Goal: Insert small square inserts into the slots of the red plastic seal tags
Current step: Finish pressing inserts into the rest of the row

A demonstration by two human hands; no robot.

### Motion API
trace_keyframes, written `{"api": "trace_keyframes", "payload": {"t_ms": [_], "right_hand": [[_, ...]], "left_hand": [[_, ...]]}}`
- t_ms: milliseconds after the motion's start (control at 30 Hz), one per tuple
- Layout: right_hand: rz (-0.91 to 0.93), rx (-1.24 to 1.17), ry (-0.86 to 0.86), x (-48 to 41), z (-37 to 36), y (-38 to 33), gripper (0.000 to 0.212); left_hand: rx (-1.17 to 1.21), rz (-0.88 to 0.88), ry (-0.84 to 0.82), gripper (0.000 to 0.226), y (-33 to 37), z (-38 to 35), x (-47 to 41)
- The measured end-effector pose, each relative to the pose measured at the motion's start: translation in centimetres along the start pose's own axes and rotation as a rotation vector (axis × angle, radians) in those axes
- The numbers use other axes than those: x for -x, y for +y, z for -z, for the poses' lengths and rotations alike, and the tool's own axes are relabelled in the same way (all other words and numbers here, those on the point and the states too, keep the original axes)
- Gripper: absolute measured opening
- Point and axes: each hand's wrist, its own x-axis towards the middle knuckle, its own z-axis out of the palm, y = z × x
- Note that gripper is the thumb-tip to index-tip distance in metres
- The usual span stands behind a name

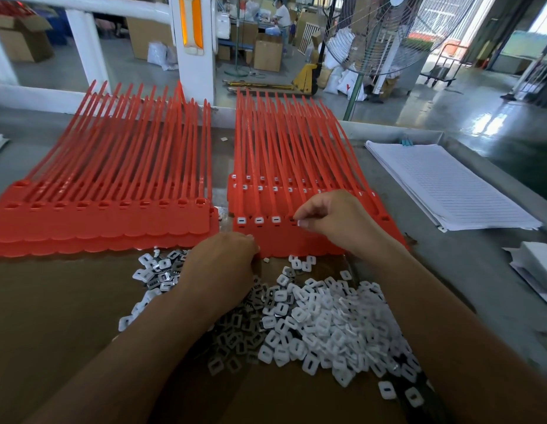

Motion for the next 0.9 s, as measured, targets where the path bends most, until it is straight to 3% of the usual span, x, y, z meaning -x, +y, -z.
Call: {"api": "trace_keyframes", "payload": {"t_ms": [167, 633, 900], "right_hand": [[-0.008, -0.003, 0.029, -1.5, -0.8, 0.4, 0.018], [-0.046, 0.081, -0.011, -2.4, -1.6, 0.9, 0.023], [-0.061, 0.202, -0.013, -2.5, -1.9, 0.5, 0.01]], "left_hand": [[0.003, -0.006, 0.011, 0.034, -0.1, -0.1, 0.2], [-0.015, -0.021, 0.027, 0.035, 0.0, -0.1, 0.2], [-0.037, -0.025, 0.02, 0.036, 0.0, 0.1, 0.2]]}}
